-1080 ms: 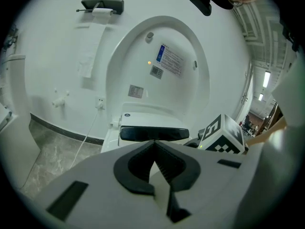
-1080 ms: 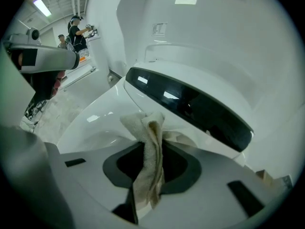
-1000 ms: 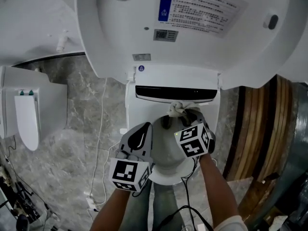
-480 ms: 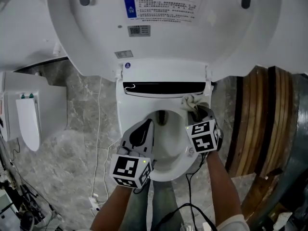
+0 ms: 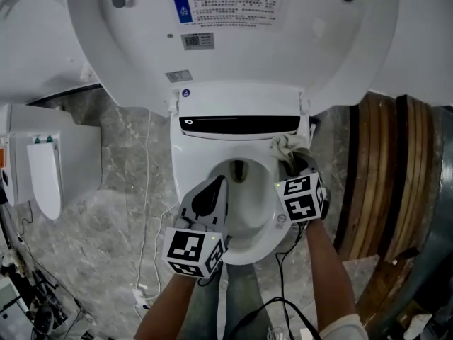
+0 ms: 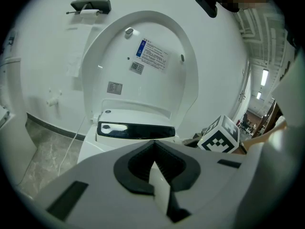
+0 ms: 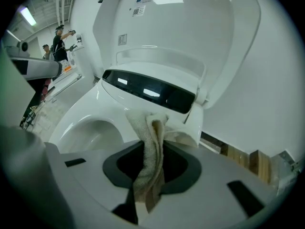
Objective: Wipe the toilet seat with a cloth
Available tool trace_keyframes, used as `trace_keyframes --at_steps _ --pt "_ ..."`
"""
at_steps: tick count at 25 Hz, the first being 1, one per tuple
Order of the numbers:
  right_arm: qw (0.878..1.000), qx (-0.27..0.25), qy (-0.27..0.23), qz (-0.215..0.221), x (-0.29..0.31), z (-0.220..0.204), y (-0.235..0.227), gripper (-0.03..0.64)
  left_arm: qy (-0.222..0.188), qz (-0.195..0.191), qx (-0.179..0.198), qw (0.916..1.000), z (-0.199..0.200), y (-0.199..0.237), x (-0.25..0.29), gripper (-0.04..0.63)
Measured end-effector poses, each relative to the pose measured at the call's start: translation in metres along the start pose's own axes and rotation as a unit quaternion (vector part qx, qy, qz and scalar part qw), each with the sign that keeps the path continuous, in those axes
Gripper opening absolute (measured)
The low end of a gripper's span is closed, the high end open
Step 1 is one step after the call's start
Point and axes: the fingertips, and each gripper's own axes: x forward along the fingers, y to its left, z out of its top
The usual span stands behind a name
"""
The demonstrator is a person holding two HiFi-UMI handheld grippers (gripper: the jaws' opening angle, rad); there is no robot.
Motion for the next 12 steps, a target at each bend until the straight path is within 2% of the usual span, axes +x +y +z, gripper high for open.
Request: trace_keyframes --at_steps 4,8,12 --pt "1.000 -0.005 -0.018 0.005 -0.006 0.005 0.001 0.087 -0.007 0.008 0.002 0.9999 0.005 0.002 -0.006 0.009" --pt "0.999 -0.019 -0.031 -0.014 -0.030 0.012 0.002 0.087 -0.028 0.016 0.006 0.9995 0.021 0.000 -0.016 0.009" --pt "0.999 0.003 -0.047 -0.009 -0.061 0.017 0.012 0.087 -0.045 0.016 0.001 0.9989 0.038 -0.006 -0.032 0.011"
